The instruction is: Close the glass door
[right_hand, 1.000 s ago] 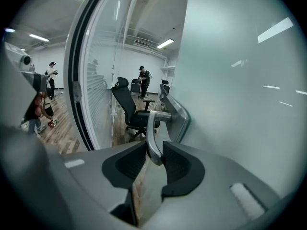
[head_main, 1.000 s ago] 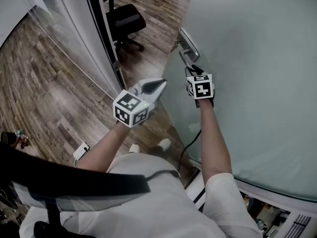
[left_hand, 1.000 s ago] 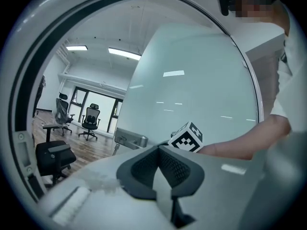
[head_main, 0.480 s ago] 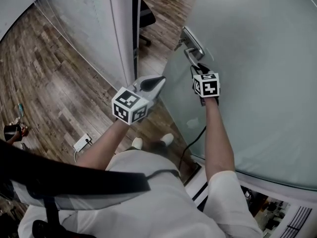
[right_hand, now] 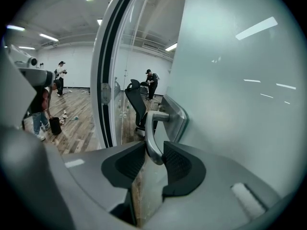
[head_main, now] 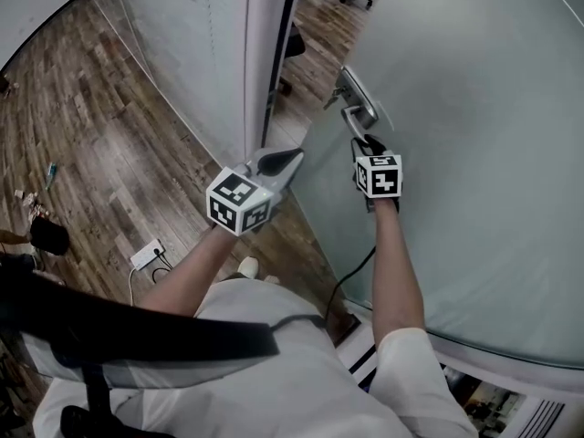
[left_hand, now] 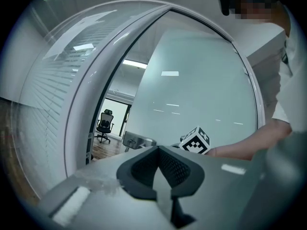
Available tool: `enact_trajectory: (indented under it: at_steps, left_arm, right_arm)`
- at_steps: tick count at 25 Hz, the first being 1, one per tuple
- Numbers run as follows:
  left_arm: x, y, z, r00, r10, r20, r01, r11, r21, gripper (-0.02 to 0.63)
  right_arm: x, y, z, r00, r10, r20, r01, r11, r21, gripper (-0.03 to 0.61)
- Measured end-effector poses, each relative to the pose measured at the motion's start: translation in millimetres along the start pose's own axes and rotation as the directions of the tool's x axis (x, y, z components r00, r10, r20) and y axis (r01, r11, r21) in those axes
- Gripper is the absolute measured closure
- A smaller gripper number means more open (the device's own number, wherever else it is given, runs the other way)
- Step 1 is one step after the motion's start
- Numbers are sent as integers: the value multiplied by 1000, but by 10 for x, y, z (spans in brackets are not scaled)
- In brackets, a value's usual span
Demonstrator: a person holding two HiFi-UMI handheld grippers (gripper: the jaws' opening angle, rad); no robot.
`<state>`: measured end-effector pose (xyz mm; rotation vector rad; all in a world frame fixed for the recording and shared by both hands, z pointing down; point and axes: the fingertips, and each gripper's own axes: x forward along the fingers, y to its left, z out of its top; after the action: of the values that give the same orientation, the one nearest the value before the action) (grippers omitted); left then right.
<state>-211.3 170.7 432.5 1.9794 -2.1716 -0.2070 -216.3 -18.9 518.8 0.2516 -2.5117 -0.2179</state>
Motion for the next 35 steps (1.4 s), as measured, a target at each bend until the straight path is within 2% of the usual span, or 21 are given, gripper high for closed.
enact_trajectory:
  at_steps: [10, 17, 20, 32, 35]
  left_arm:
    - [-411, -113, 35, 993, 119, 0, -119, 993, -21, 609]
    - [-608, -126, 1, 975, 222, -16, -222, 975, -14, 609]
    - [-798, -34, -39, 969, 245, -12, -245, 969, -10, 609]
    - [-1261, -41, -183, 980, 199, 22, -199, 980, 10, 609]
    - [-1283, -6, -153, 982, 187, 23, -187, 982, 12, 609]
  right_arm:
    - [-163, 406, 142, 998, 57, 11, -56, 997, -52, 460]
    - [-240, 412, 185, 996, 83, 28, -81, 994, -69, 460]
    - [-191, 573, 180, 995, 95, 33, -92, 993, -76, 460]
    - [-288, 1186, -119, 988, 145, 43, -140, 986, -92, 459]
    - [-314, 1317, -78, 986, 158, 50, -152, 983, -101, 459]
